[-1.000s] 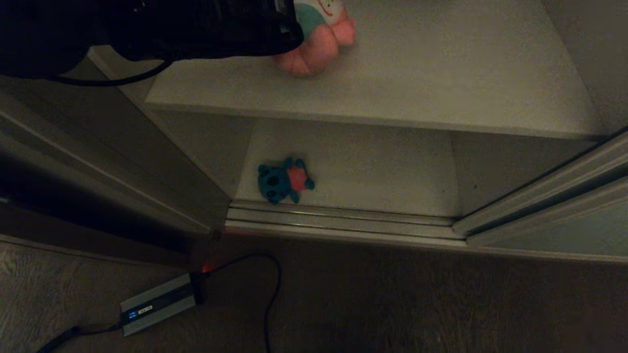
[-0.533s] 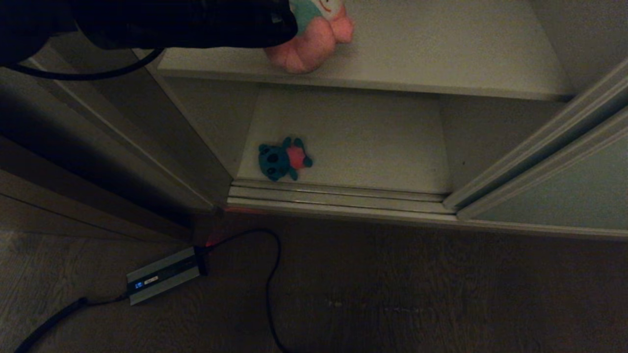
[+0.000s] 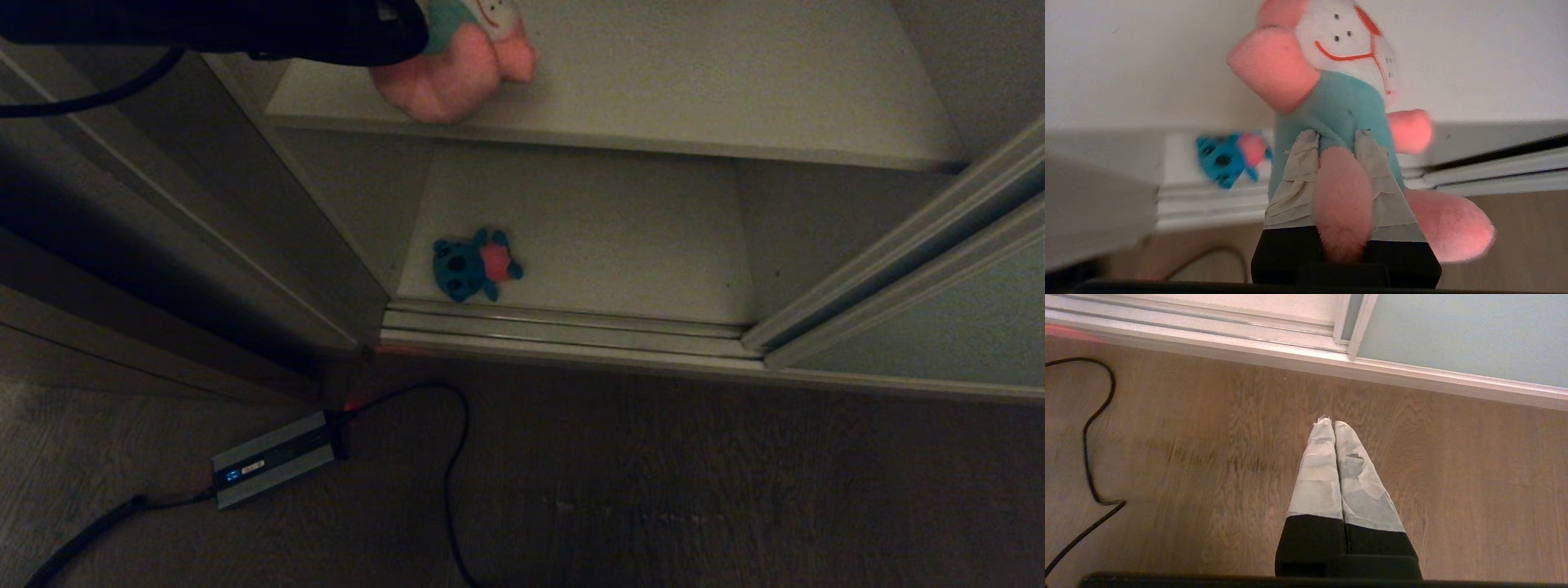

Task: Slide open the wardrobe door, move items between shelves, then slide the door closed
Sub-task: Place the pink doll on the lower shelf

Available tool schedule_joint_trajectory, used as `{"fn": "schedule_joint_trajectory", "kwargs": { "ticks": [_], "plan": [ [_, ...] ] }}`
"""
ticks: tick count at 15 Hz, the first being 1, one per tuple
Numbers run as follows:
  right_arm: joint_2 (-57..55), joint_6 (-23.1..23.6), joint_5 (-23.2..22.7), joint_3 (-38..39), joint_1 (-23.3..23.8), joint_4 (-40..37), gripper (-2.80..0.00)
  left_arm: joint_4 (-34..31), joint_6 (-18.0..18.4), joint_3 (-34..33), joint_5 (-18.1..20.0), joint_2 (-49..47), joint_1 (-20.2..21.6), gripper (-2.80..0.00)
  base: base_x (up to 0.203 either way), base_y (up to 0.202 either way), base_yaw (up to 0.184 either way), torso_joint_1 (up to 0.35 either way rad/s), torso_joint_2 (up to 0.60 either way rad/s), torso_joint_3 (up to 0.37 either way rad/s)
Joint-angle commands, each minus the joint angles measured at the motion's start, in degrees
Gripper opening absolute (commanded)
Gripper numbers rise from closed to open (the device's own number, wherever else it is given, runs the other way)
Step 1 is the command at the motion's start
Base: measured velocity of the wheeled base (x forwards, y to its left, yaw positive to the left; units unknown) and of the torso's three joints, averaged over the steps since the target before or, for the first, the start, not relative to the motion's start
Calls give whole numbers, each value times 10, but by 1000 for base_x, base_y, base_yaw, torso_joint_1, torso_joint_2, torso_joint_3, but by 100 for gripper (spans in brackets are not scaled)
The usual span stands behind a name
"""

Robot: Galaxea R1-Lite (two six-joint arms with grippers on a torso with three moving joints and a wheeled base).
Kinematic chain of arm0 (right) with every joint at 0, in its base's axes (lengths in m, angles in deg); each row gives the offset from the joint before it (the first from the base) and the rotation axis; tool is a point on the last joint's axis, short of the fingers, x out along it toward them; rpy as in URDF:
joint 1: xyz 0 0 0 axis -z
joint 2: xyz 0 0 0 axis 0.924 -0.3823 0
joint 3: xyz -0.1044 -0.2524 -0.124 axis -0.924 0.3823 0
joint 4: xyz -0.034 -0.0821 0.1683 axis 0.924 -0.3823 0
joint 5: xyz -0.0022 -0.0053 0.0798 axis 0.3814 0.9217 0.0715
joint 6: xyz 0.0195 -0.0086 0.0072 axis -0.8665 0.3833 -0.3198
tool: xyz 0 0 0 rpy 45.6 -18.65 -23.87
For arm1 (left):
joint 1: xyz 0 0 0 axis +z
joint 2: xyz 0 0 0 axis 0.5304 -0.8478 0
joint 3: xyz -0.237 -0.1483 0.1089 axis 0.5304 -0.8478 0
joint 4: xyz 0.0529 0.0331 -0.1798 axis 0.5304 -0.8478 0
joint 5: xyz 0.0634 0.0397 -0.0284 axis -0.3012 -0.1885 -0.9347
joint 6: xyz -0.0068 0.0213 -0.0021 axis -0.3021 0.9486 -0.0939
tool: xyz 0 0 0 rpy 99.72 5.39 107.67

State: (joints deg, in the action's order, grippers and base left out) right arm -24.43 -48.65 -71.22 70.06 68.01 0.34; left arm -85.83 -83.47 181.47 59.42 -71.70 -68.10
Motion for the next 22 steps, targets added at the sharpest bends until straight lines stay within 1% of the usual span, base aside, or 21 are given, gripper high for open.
{"fn": "schedule_joint_trajectory", "kwargs": {
  "ticks": [1, 5, 11, 17, 22],
  "plan": [
    [-1, 0, 0, 3, 0, 0, -280, -17, -3, -29, -3, 42, -1, -280, 0, 0, 0, 0, 0, 0],
    [-1, 0, 0, 3, 0, 0, -280, -22, -2, -115, -1, 112, -1, -280, 0, 0, 0, 0, 0, 0],
    [-1, 0, 0, 3, 0, 0, -280, -22, -6, -228, -1, 167, -1, -280, 0, 0, 0, 0, 0, 0],
    [-1, 0, 0, 3, 0, 0, -280, -23, -44, -309, 0, 191, -1, -280, 0, 0, 0, 0, 0, 0],
    [-1, 0, 0, 3, 0, 0, -280, -18, -52, -403, 2, 230, 0, -280, 0, 0, 0, 0, 0, 0]
  ]
}}
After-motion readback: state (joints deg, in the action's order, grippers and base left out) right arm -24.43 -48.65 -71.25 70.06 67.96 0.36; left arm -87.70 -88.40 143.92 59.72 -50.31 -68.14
